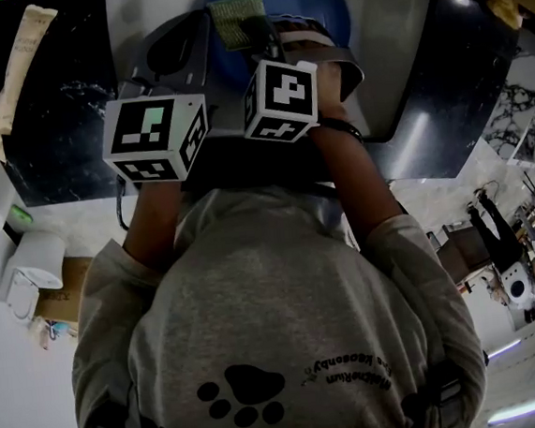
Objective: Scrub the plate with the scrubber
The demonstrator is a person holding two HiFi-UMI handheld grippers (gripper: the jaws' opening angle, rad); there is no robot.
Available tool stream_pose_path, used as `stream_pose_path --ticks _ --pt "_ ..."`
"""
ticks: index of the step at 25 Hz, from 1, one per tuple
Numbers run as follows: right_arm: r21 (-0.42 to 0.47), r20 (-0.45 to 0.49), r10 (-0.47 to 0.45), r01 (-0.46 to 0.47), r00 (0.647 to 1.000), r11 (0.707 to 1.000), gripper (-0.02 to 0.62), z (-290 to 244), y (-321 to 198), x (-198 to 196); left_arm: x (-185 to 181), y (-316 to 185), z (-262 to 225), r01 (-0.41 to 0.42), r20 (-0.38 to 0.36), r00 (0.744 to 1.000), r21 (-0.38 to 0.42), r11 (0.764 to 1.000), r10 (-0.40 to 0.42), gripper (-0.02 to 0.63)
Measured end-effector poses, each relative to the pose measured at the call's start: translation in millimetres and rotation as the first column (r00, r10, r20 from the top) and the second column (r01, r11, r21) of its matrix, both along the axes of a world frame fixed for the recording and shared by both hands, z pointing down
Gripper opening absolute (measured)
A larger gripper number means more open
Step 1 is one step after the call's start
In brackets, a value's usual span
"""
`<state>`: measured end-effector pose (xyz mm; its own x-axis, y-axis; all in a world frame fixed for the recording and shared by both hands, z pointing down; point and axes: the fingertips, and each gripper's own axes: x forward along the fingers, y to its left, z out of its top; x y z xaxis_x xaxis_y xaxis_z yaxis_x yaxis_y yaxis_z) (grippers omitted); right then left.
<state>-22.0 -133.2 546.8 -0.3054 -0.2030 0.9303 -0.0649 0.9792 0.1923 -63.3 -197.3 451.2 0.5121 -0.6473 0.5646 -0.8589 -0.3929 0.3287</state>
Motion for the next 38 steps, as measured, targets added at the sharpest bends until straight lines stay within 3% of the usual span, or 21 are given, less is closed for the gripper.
stream_pose_path --ticks 16,22,32,38 --pt "-0.230 0.019 -0.044 0.047 0.999 0.972 0.075 -12 49 -7 0 7 -13 0.010 0.002 1.000 0.020 1.000 -0.010 0.005" --pt "-0.319 0.031 -0.039 0.047 0.999 0.947 0.075 -18 63 -6 2 9 -18 0.005 -0.003 1.000 0.033 0.999 -0.005 0.003" --pt "-0.395 0.034 -0.026 0.037 0.999 0.918 0.075 -36 78 1 4 15 -25 0.004 -0.015 1.000 0.046 0.999 -0.003 0.003" --pt "-0.472 0.048 0.009 0.015 0.999 0.882 0.074 -52 87 9 3 14 -30 0.006 -0.022 1.000 0.058 0.998 -0.005 0.003"
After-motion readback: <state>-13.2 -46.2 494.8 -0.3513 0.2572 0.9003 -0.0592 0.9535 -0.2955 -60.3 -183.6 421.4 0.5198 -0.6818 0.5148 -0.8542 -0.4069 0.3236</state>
